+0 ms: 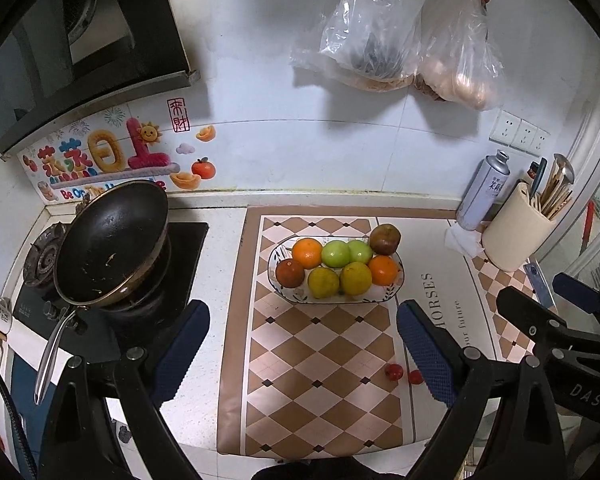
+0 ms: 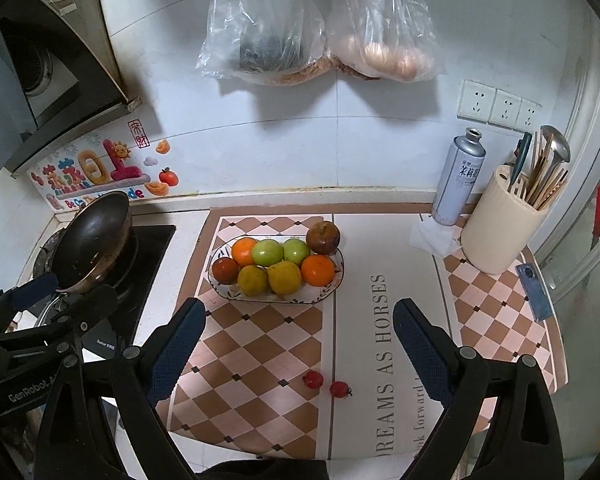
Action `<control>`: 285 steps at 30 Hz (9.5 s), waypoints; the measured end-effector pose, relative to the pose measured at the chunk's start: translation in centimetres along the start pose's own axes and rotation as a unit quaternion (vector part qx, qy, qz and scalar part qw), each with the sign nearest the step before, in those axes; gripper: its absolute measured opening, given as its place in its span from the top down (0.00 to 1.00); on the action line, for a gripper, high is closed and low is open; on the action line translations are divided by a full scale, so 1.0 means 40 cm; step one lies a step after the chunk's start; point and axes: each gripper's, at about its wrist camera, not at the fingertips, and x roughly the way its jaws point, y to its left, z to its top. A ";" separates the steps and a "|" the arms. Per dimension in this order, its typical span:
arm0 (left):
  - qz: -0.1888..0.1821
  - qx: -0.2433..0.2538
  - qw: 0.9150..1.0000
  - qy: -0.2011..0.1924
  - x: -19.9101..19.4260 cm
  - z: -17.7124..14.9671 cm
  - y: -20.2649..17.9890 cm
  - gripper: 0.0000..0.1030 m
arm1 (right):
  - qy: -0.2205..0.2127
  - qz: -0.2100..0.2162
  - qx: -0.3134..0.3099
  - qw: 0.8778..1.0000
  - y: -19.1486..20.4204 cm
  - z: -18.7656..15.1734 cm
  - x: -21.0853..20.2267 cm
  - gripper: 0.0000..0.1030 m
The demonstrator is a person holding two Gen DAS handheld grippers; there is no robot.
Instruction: Organize fruits
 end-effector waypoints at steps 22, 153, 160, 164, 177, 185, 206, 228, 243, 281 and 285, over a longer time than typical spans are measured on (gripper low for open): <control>0.038 0.016 0.994 0.099 0.272 -0.055 -0.050 0.02 | 0.162 0.045 0.127 0.978 -0.229 -0.153 0.396 0.04; -0.050 -0.097 0.960 0.259 0.727 -0.032 -0.108 0.33 | 0.178 0.047 0.108 0.977 -0.274 -0.040 0.749 0.09; 0.016 -0.039 0.976 0.212 0.634 -0.029 -0.070 0.08 | 0.145 -0.006 0.052 0.988 -0.210 -0.022 0.650 0.05; 0.014 -0.040 0.981 0.192 0.571 -0.020 -0.048 0.08 | 0.127 -0.010 0.050 0.991 -0.193 -0.021 0.584 0.05; 0.014 -0.015 0.995 0.099 0.292 -0.033 -0.030 0.07 | 0.049 -0.045 0.042 0.997 -0.123 -0.063 0.249 0.04; 0.003 0.011 0.999 0.041 0.071 -0.081 -0.027 0.07 | 0.001 -0.048 0.038 0.998 -0.081 -0.120 0.021 0.04; 0.015 -0.002 1.000 -0.011 -0.216 -0.173 -0.022 0.07 | -0.043 0.002 0.014 0.999 -0.026 -0.199 -0.292 0.03; 0.048 -0.009 0.999 0.014 -0.019 -0.041 -0.045 0.07 | -0.007 -0.010 0.010 1.000 -0.068 -0.017 -0.018 0.03; 0.054 -0.014 0.998 0.040 0.086 -0.019 -0.051 0.07 | 0.018 -0.023 0.007 1.000 -0.076 0.001 0.088 0.03; 0.061 -0.016 0.998 0.019 0.060 -0.026 -0.034 0.01 | 0.006 -0.029 -0.001 1.000 -0.082 -0.007 0.067 0.00; 0.060 -0.020 0.998 0.017 0.050 -0.027 -0.033 0.01 | 0.007 -0.028 -0.004 1.000 -0.079 -0.010 0.062 0.00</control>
